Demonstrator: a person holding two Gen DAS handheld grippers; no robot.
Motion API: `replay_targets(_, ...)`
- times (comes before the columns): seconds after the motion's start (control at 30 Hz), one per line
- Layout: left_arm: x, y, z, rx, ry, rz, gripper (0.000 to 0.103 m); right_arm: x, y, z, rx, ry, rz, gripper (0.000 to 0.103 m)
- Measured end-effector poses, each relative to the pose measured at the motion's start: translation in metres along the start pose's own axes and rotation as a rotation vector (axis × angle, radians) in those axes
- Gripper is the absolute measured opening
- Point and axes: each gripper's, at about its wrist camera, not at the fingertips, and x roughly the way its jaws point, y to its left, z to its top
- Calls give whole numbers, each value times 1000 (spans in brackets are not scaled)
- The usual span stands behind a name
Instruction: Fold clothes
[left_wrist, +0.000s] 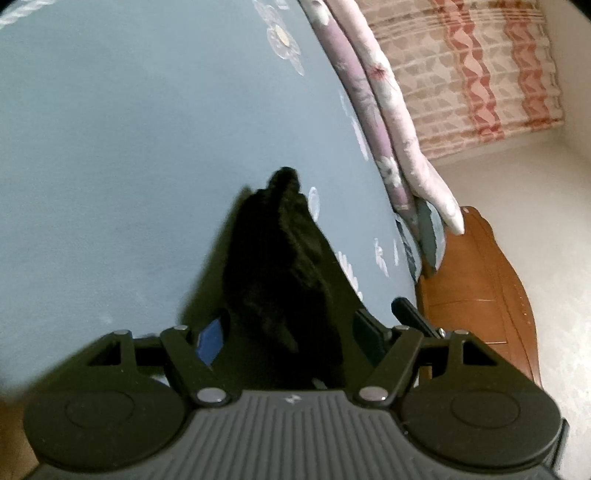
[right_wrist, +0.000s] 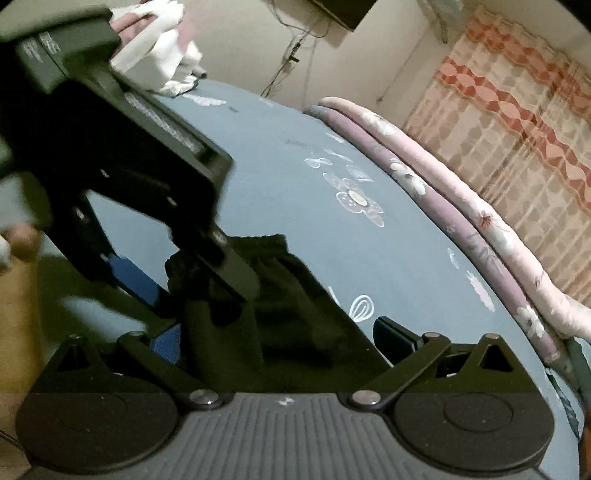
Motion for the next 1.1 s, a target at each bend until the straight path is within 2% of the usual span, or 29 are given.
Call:
replay_targets(0.17, 15, -4, 8, -6, -11, -19, 75, -5, -7, -6, 48, 8, 47, 103)
replay_targets(0.5, 18, -9, 11, 51, 17, 24, 75, -10, -56, -37, 298, 117, 329, 103)
replay_targets(0.63, 20, -11, 12, 78, 29, 42, 72, -13, -83, -58, 428, 164, 338, 103)
replay_targets(0.77, 24, -23, 14, 142, 55, 105, 63, -22, -105, -83, 513, 199, 290, 103)
replay_targets(0.83, 26, -27, 16, 164, 72, 125, 63, -23, -118, -95, 553, 214, 264, 103)
replay_targets(0.97, 28, -31, 21, 184, 99, 143, 63, -29, -136, -119, 628, 226, 329, 103)
replay_targets(1.1, 28, -30, 25, 165, 110, 144, 63, -33, -159, -135, 635, 281, 334, 103)
